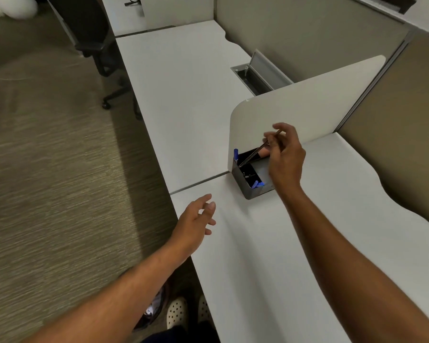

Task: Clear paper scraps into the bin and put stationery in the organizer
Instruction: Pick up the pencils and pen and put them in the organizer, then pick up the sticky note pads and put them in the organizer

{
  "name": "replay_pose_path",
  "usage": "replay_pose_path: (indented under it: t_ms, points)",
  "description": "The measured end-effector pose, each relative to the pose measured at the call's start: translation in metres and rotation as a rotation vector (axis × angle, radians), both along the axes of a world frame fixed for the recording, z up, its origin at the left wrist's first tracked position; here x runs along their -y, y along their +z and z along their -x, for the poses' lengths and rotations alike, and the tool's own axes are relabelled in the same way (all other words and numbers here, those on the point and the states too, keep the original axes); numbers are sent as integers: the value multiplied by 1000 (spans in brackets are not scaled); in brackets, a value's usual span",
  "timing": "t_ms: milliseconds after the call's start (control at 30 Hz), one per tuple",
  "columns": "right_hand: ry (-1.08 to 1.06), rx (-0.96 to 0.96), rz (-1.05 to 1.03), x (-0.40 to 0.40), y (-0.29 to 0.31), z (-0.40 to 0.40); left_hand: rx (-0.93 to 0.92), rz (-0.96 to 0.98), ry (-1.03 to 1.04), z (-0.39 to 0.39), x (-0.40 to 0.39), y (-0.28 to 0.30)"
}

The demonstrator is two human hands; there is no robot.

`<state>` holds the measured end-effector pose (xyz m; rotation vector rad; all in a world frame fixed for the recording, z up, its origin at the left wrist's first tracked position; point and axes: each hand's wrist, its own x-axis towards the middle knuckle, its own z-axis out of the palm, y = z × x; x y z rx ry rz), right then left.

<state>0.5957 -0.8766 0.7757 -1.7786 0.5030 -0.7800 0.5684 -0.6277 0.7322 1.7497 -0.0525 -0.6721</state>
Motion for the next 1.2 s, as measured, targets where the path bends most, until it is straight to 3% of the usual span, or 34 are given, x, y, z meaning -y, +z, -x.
replay_pose_path:
  t_ms: [300,500,600,700,867,967,1200]
  points:
    - [112,-342,310,7,-50,-21,17,-17,43,4,-11,-3]
    - [241,-643,222,3,-75,-27,16,-26,75,5,-20,-8]
    - [374,-712,357,3,-80,-28,12,-20,105,6,-24,-10]
    - [383,-687,404,0,-72,-33,30,-14,122,7,-29,-13]
    - [68,-294,206,-52,-53,-22,48,-5,190,9,-48,-22]
    - [219,-220,261,-113,-63,8,102,-57,220,15,-71,-32]
    - [690,-412,402,-253,-109,65,309,-390,266,46,-185,-54]
